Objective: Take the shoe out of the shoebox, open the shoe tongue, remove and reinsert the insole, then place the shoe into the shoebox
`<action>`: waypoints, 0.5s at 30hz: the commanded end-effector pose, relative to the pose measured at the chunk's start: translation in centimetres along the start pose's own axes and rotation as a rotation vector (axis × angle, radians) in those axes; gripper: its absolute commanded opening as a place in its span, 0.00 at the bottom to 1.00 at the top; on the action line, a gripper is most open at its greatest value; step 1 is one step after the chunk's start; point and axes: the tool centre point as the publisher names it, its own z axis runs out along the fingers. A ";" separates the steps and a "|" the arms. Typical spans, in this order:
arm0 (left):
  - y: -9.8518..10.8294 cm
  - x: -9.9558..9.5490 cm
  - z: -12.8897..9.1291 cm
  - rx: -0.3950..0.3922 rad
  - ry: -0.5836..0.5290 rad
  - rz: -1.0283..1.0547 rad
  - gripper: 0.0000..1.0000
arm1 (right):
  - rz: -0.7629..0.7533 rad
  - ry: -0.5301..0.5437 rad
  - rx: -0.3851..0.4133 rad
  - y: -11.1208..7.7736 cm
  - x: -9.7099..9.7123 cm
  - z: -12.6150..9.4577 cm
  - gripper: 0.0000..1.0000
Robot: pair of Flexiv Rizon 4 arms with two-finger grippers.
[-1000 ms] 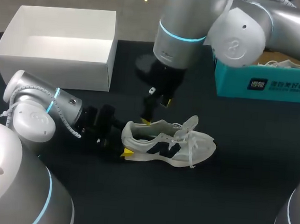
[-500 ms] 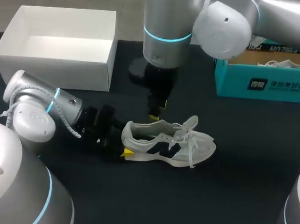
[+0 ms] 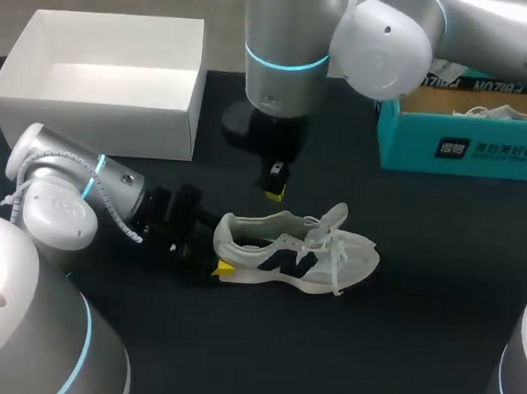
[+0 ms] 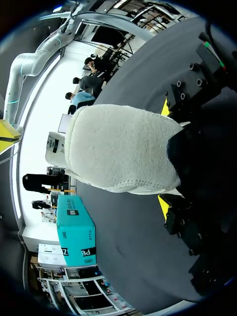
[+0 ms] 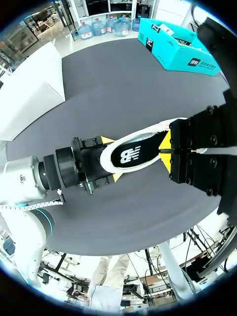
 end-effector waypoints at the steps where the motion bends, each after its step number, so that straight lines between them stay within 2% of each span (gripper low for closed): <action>1: 0.4 0.2 0.1 -0.004 -0.001 -0.001 0.00 | 0.001 0.000 0.001 0.0 0.0 0.0 0.00; 5: 0.4 0.2 0.1 -0.004 -0.001 -0.001 0.00 | 0.001 0.000 0.001 0.0 0.0 0.0 0.00; 9: 0.4 0.2 0.1 -0.004 -0.001 -0.001 0.00 | -0.099 -0.003 0.026 0.7 -0.5 2.2 0.00; 10: 0.4 0.2 0.1 -0.004 -0.001 -0.001 0.00 | -0.112 0.002 0.049 0.9 -0.7 2.7 0.00; 15: 0.4 0.2 0.1 -0.004 -0.001 -0.001 0.00 | -0.162 0.012 0.067 1.4 -1.3 5.3 0.00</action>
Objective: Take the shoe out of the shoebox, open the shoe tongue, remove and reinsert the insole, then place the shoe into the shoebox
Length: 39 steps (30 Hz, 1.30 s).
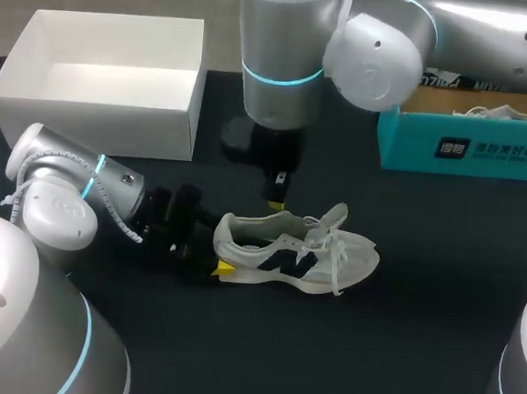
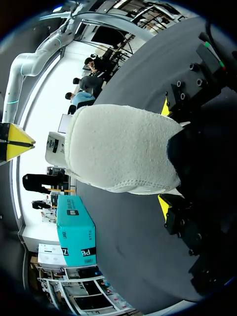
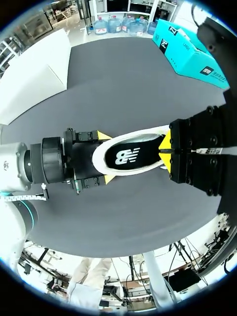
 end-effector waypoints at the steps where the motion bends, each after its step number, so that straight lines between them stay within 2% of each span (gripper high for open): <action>1: 0.4 0.2 0.1 -0.004 -0.001 -0.001 0.00 | -0.023 0.018 0.027 1.7 -0.7 2.6 0.00; 10: 0.4 0.2 0.1 -0.004 -0.001 -0.001 0.00 | -0.089 0.028 0.037 1.3 -0.3 5.4 0.00; 19: 0.4 0.2 0.1 -0.004 -0.001 -0.001 0.00 | -0.131 0.089 0.072 0.0 1.0 6.5 0.00; 28: 0.4 0.2 0.1 -0.004 -0.001 -0.001 0.00 | -0.106 0.157 0.062 -0.5 2.6 7.5 0.00; 34: 0.4 0.2 0.1 -0.004 -0.001 -0.001 0.00 | -0.070 0.166 0.050 -1.0 1.8 9.0 0.00; 39: 0.4 0.2 0.1 -0.004 -0.001 -0.001 0.00 | -0.054 0.121 0.051 -1.3 0.9 9.8 0.00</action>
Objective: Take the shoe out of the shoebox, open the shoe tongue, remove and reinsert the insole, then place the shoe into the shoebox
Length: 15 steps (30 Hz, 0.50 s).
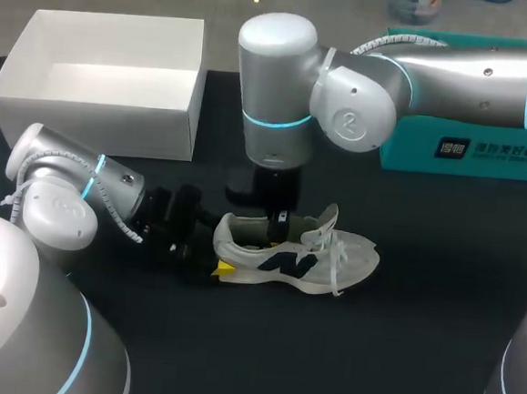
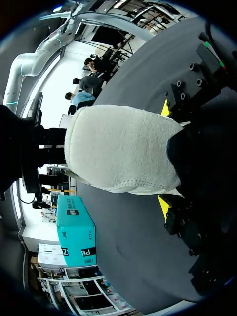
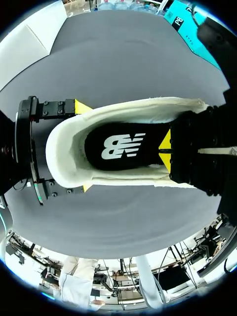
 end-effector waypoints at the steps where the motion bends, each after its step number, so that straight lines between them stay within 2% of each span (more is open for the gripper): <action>1: 0.4 0.2 0.1 -0.003 -0.001 -0.001 0.00 | 0.005 -0.034 -0.002 -0.2 -0.2 0.6 0.00; 8: 0.4 0.2 0.1 -0.003 -0.001 -0.001 0.00 | 0.005 -0.139 -0.013 -0.1 -0.4 0.9 0.00; 15: 0.4 0.2 0.1 -0.003 -0.001 -0.001 0.00 | 0.045 -0.200 -0.021 0.0 -1.1 1.6 0.00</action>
